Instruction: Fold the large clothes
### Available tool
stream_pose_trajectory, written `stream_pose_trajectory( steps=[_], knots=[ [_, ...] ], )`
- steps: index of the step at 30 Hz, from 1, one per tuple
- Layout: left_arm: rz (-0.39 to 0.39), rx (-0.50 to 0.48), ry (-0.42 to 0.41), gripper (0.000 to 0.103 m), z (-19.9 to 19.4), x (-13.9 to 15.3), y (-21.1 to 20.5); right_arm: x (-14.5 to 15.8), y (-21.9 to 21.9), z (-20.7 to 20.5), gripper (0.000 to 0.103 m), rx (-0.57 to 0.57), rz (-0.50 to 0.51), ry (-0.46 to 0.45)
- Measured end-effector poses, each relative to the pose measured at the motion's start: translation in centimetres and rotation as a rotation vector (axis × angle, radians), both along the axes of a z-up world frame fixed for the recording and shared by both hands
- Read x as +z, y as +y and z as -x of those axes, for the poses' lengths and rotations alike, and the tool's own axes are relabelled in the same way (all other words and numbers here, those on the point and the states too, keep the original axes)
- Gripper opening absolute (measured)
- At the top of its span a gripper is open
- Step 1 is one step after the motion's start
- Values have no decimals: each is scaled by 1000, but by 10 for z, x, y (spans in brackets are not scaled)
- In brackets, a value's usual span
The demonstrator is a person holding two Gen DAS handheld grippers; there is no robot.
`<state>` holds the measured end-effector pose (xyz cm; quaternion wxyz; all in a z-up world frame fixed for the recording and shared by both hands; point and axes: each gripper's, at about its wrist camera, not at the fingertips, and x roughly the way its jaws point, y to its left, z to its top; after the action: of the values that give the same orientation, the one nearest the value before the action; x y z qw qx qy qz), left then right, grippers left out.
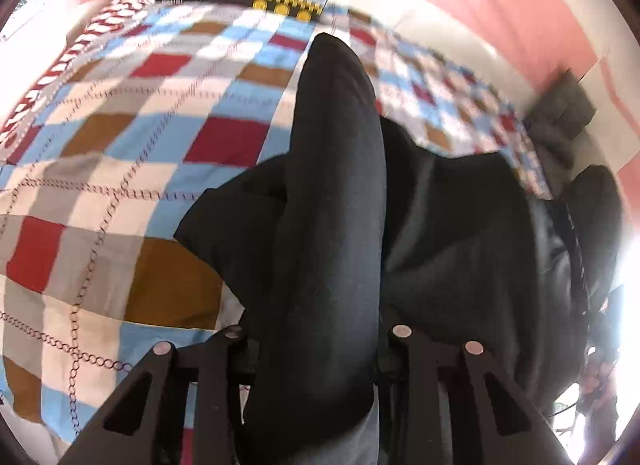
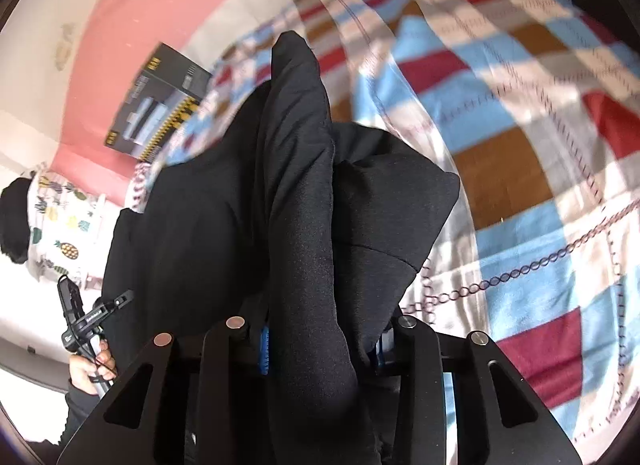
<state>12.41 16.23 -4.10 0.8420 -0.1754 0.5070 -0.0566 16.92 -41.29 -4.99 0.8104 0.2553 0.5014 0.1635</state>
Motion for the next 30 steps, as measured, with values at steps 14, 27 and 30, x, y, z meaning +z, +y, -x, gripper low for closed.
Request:
stream_pose_trajectory(
  steps=[14,27,30],
  knots=[
    [63,-9,-98,33,38,50,5,56,26,34,35,38,24,-95],
    [24,-10,-176,33,10,85,28,88,68,1,35,86,20,-170],
    [13,2,-196,33,-10,93,43,94,84,-19,35,95,11,-190]
  ],
)
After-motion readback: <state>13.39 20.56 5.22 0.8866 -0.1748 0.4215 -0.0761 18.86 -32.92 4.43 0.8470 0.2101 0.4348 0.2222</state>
